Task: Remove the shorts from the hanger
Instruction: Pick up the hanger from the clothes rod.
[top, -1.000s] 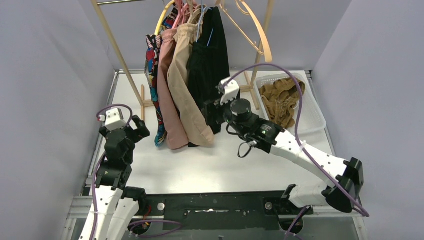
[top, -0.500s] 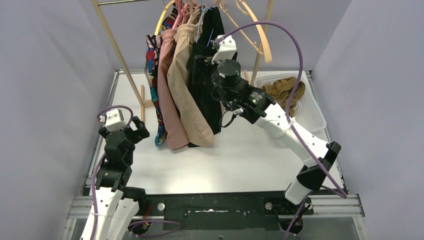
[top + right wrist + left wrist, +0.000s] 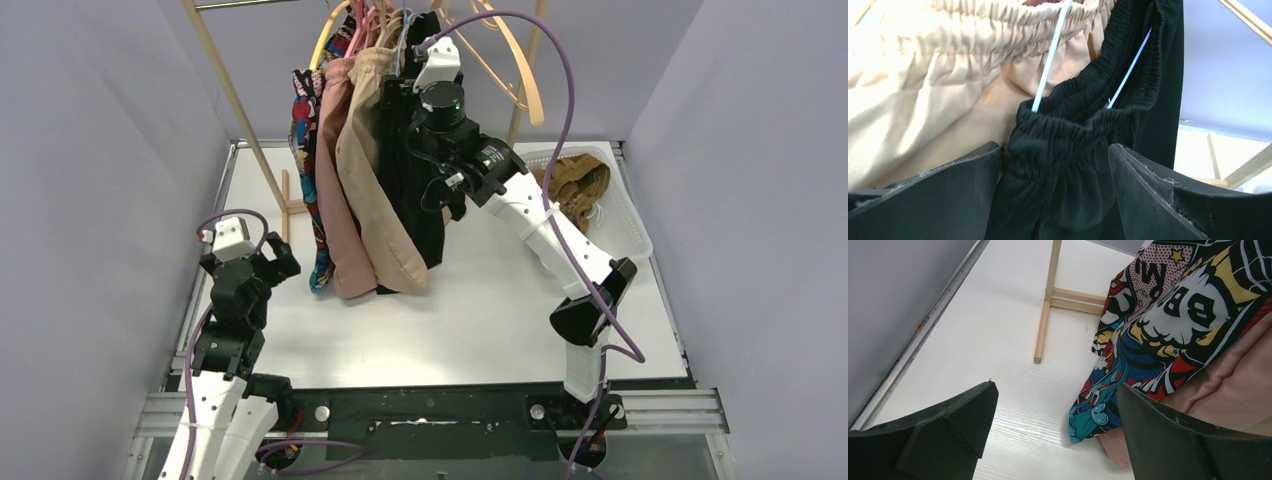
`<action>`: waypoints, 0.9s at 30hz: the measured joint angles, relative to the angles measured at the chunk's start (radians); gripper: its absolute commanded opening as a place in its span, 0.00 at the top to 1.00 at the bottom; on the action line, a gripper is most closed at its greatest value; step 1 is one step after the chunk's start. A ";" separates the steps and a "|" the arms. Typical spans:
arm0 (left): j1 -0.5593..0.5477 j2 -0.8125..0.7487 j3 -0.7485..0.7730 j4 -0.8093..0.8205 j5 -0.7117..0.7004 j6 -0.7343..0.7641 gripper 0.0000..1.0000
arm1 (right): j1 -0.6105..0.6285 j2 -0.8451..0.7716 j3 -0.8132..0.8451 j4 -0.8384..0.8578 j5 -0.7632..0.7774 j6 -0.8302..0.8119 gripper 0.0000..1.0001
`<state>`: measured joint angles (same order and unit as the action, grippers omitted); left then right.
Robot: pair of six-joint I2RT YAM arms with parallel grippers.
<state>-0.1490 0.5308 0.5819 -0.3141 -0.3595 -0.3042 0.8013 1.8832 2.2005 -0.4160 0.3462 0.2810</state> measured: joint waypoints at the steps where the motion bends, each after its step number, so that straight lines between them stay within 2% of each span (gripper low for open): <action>1: 0.000 0.000 0.000 0.000 0.001 -0.001 0.09 | -0.009 0.016 0.023 -0.010 -0.013 0.000 0.21; 6: 0.000 0.002 0.000 0.001 0.003 -0.003 0.09 | -0.022 0.088 0.135 -0.059 0.010 -0.012 0.21; 12: 0.000 0.007 0.000 0.001 0.010 -0.005 0.09 | -0.007 0.120 0.167 -0.103 0.175 -0.052 0.42; 16: 0.000 0.007 0.000 0.001 0.010 -0.006 0.09 | -0.005 0.122 0.167 -0.130 0.261 -0.080 0.43; 20: 0.000 0.007 0.000 0.001 0.010 -0.006 0.09 | -0.019 0.122 0.165 -0.134 0.258 -0.091 0.45; 27: 0.000 0.007 0.000 0.001 0.010 -0.006 0.09 | -0.050 0.122 0.164 -0.143 0.223 -0.101 0.77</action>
<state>-0.1490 0.5381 0.5819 -0.3134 -0.3500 -0.3103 0.7509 2.0048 2.3650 -0.5587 0.5694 0.1799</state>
